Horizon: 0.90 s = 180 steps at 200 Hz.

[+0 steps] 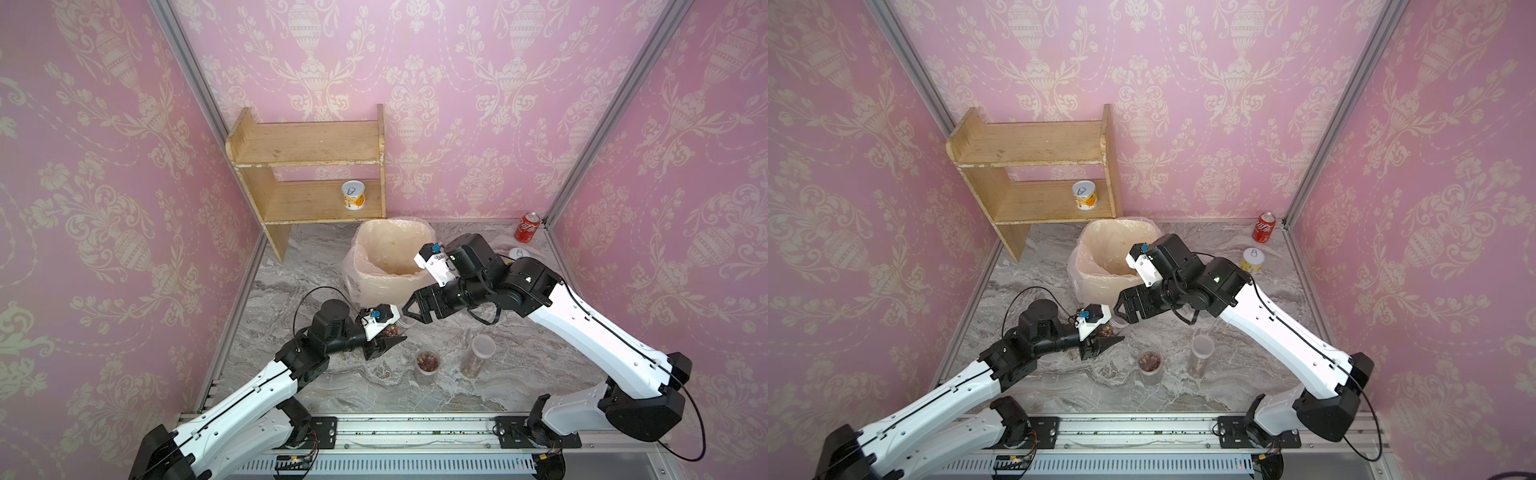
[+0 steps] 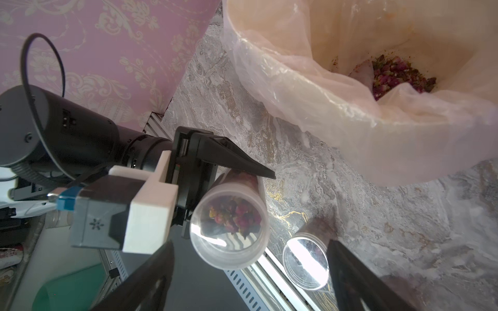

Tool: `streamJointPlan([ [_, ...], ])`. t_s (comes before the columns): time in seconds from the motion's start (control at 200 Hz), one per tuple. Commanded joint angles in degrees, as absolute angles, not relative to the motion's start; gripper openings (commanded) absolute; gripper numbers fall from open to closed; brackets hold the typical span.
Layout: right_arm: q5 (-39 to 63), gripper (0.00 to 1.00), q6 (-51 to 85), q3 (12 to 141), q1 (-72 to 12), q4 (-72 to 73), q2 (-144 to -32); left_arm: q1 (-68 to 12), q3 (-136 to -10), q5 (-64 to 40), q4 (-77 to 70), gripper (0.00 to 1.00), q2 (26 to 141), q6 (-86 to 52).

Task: Empty the moldy dried flower tea in the jars
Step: Unscrew the lid from the jar.

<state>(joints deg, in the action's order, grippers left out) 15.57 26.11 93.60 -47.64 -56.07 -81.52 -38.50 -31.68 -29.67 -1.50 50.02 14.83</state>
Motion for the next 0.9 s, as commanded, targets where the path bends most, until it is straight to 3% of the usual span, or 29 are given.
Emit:
streamJointPlan([
  [0.0, 16.1, 0.89, 29.6, 94.8, -47.8, -56.5, -82.2, -38.8, -32.6, -28.7, -1.2, 0.03, 49.6, 16.5],
  [0.435, 17.9, 0.82, 30.6, 95.1, -50.0, -55.2, -85.3, -38.8, -32.5, -29.0, -1.6, 0.03, 49.6, 16.0],
  [0.896, 19.8, 0.52, 28.3, 95.8, -50.7, -54.8, -86.9, -38.8, -32.3, -30.0, -2.0, 0.04, 49.8, 15.0],
])
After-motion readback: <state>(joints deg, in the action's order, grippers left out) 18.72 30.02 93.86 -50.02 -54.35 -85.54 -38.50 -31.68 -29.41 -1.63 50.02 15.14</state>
